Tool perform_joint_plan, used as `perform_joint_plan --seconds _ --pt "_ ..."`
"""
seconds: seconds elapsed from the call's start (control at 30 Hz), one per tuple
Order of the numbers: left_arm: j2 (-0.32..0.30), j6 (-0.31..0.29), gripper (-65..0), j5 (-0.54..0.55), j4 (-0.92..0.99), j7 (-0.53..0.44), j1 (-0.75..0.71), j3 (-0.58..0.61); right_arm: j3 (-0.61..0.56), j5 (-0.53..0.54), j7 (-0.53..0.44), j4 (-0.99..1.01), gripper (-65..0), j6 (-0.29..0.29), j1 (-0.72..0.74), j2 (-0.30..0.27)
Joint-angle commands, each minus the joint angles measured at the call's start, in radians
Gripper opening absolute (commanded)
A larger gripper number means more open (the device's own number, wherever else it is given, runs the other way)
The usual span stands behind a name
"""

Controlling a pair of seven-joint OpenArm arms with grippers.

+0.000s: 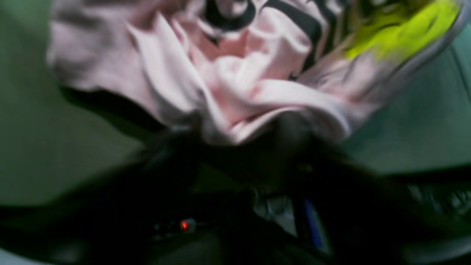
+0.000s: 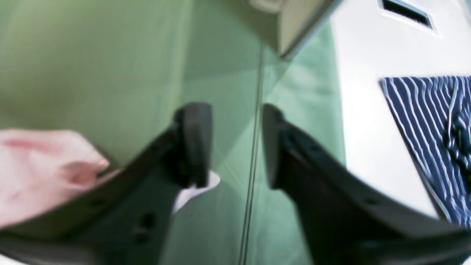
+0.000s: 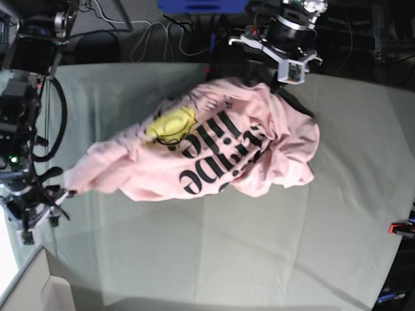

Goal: Layout the t-shirt on the table in an organized manner, then fold the t-shirt properly
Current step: 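Lift and pull the t-shirt apart, spreading grippers away from each other, then regrasp the t-shirt ends with both grippers at opposite sides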

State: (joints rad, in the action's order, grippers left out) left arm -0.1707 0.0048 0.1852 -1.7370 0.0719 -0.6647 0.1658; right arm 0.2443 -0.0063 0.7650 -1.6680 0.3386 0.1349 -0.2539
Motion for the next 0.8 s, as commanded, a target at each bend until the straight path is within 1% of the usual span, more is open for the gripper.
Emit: perform_joint_plan --seconds 0.0,0.03,0.07,0.13,0.2,0.3,0.4,0.5,0.6,0.77 --pt "0.001 -0.007 -21.8 0.001 -0.027 -0.028 -0.008 -0.001 0.026 0.007 -0.019 -0.042 -35.1 0.003 -0.008 -0.006" --pt "0.001 -0.007 -16.9 0.001 -0.036 -0.027 -0.008 -0.002 0.053 0.007 -0.025 -0.062 -33.6 0.003 -0.03 -0.003" --pt "0.0 -0.007 -12.2 0.001 -0.047 -0.024 -0.008 -0.002 0.076 0.01 -0.028 -0.08 -32.3 0.003 -0.05 0.017" --pt "-0.023 -0.002 -6.5 0.001 -0.074 -0.028 -0.013 -0.015 0.126 0.01 -0.028 -0.12 -31.6 0.006 -0.079 0.055" --pt "-0.034 -0.002 -3.3 0.001 -0.106 -0.028 -0.02 -0.044 0.169 0.01 -0.028 -0.168 -31.7 0.009 -0.128 0.089" --pt "-0.028 -0.002 -2.9 0.001 -0.159 -0.024 -0.022 -0.113 0.195 0.01 -0.028 -0.217 -31.7 0.009 -0.2 0.117" --pt "-0.028 -0.002 -2.9 0.001 -0.154 -0.022 -0.016 -0.197 0.197 0.01 -0.028 -0.263 -31.7 0.009 -0.281 0.143" --pt "0.003 -0.007 -2.9 0.001 -0.071 -0.028 0.032 -0.286 0.198 0.01 -0.028 -0.292 -31.7 0.009 -0.352 0.17" --pt "0.033 -0.009 -2.9 0.001 0.018 -0.024 0.102 -0.343 0.198 0.01 -0.029 -0.306 -31.7 0.009 -0.406 0.204" --pt "0.04 -0.009 -2.9 0.001 0.182 -0.022 0.237 -0.355 0.198 0.01 -0.029 -0.307 -31.8 0.009 -0.473 0.247"
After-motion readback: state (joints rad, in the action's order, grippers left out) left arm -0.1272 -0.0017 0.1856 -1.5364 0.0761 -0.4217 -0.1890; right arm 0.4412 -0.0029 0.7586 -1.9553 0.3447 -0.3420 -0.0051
